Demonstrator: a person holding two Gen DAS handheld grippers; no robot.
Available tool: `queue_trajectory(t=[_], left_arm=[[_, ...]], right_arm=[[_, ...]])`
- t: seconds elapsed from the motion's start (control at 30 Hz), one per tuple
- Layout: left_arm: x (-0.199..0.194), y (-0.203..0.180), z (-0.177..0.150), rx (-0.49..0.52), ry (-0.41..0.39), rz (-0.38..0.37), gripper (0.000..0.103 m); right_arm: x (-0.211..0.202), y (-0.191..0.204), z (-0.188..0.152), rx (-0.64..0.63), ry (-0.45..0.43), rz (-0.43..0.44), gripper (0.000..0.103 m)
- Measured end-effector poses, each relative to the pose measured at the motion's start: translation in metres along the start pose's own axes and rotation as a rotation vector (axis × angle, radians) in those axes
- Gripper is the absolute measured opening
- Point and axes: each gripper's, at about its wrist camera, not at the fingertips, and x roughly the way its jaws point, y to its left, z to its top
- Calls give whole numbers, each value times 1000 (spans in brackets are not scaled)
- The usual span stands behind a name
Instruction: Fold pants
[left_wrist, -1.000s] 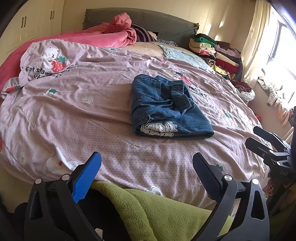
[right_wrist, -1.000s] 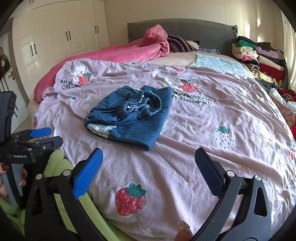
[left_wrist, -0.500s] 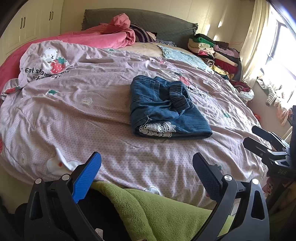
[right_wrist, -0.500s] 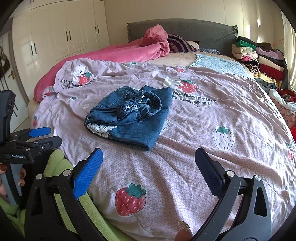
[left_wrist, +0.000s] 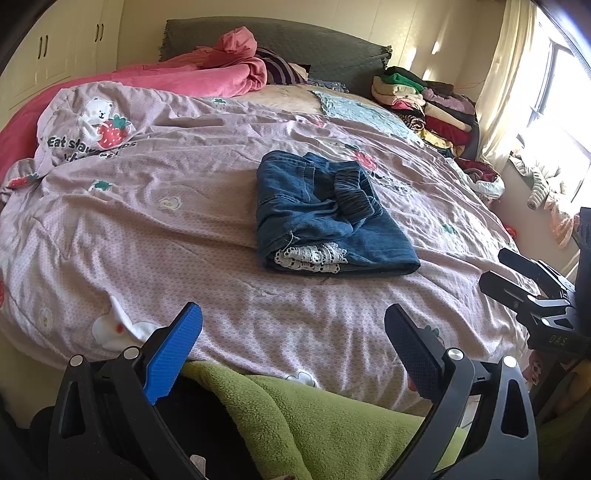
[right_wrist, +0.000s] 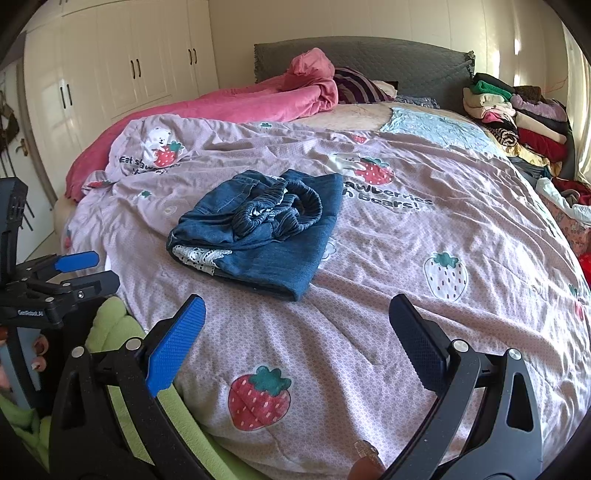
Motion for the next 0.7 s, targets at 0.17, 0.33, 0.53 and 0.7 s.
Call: queue_trajectory(t=[0.17,0.33,0.53,0.7], left_arm=[[0,0,0,0,2,0,99],[0,1,0,0,1,-1,99],[0,1,0,2,3,1,99],[1,1,-1,4,4,4,99]], right_arm=[[0,-1,0,2,2,1,94],[1,1,0,0,1,-1,94],[0,-1,0,3,2,-7,94],[0,-6,-1,8,4,-12,94]])
